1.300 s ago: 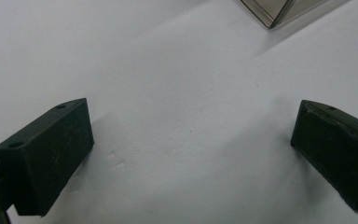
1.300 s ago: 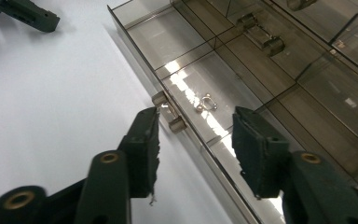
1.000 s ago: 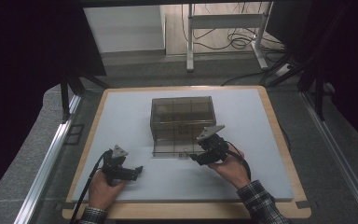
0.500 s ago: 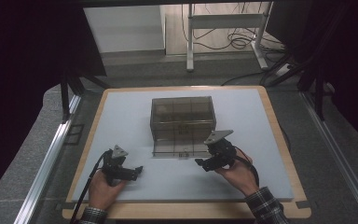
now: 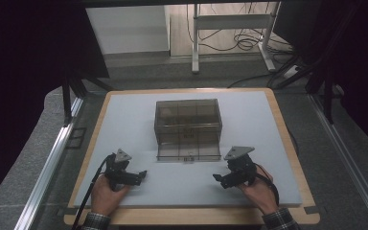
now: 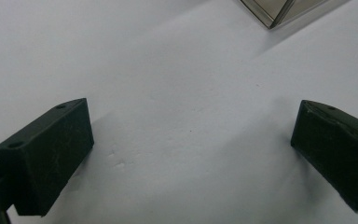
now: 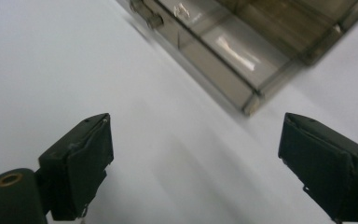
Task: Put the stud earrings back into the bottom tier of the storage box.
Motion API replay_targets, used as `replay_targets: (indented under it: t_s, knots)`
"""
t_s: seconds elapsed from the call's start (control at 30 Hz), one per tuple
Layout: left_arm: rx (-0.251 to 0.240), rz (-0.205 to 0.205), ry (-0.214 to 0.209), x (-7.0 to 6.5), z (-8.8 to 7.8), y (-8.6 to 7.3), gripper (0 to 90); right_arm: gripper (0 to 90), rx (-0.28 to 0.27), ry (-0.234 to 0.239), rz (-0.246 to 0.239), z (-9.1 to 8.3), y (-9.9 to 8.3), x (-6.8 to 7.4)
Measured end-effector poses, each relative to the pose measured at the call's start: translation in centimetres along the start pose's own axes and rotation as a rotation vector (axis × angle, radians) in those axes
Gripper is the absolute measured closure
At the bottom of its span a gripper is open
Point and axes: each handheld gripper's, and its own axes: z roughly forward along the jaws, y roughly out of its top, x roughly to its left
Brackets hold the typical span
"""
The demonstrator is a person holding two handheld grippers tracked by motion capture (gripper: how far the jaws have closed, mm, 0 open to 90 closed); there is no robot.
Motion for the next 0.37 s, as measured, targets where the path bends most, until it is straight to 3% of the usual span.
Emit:
replay_targets:
  t_s: [0.23, 0.37]
  knots:
    - [0.000, 0.000, 0.000, 0.0, 0.0, 0.0, 0.0, 6.6, -0.014, -0.005, 0.053, 0.5, -3.3, -0.4]
    - [0.000, -0.002, -0.001, 0.0, 0.0, 0.0, 0.0, 6.4, -0.021, -0.004, 0.075, 0.7, -4.1, -0.5]
